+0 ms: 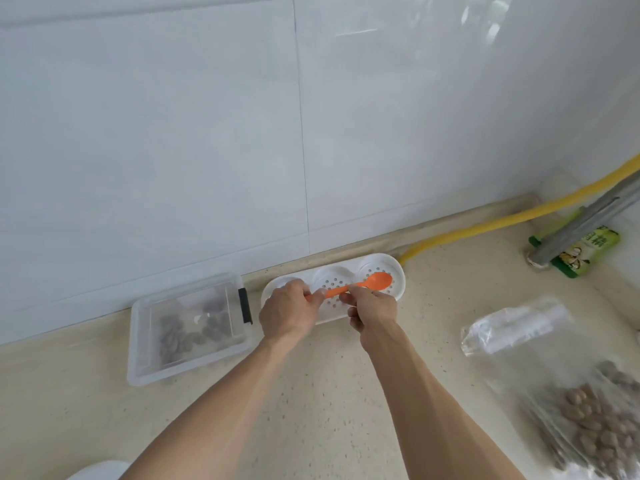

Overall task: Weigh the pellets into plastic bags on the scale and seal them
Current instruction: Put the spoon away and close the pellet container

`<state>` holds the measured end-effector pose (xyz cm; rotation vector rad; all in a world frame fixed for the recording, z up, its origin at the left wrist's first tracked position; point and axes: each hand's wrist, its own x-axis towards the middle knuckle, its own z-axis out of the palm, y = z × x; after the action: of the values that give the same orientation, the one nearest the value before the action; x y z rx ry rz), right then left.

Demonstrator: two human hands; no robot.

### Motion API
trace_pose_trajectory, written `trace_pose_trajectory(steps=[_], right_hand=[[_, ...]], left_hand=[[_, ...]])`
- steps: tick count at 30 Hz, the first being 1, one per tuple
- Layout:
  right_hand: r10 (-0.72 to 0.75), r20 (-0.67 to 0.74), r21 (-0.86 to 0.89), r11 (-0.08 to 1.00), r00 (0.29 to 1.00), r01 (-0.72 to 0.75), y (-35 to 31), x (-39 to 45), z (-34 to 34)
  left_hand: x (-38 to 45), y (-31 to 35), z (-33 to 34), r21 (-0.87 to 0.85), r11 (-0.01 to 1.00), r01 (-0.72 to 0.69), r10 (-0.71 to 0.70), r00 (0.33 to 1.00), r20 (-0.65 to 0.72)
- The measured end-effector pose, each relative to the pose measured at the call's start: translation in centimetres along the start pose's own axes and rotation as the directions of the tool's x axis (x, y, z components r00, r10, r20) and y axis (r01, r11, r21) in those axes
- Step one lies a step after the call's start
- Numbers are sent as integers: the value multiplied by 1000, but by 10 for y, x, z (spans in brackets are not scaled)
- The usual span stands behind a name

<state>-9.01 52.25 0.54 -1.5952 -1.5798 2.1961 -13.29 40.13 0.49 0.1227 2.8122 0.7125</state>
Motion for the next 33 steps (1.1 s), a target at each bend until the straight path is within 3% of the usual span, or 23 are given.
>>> trace_pose_trajectory(steps=[13, 19, 22, 26, 33], right_hand=[[8, -56, -134, 991, 998, -15, 3, 10, 2], [-161, 47, -266, 949, 986, 168, -8, -32, -11], [-338, 135, -409, 837, 931, 363, -13, -67, -10], [-519, 278, -553, 601, 808, 577, -8, -121, 5], [-645, 455, -658, 221, 614, 720, 55, -215, 62]], left_hand=[[6, -6, 5, 28, 999, 46, -46, 999, 9], [-28, -2, -27, 10, 998, -69, 69, 996, -52], [-49, -9, -53, 81, 986, -148, 157, 982, -108], [-79, -37, -93, 209, 947, -244, 283, 942, -179], [-148, -156, -143, 318, 883, -344, 419, 884, -207]])
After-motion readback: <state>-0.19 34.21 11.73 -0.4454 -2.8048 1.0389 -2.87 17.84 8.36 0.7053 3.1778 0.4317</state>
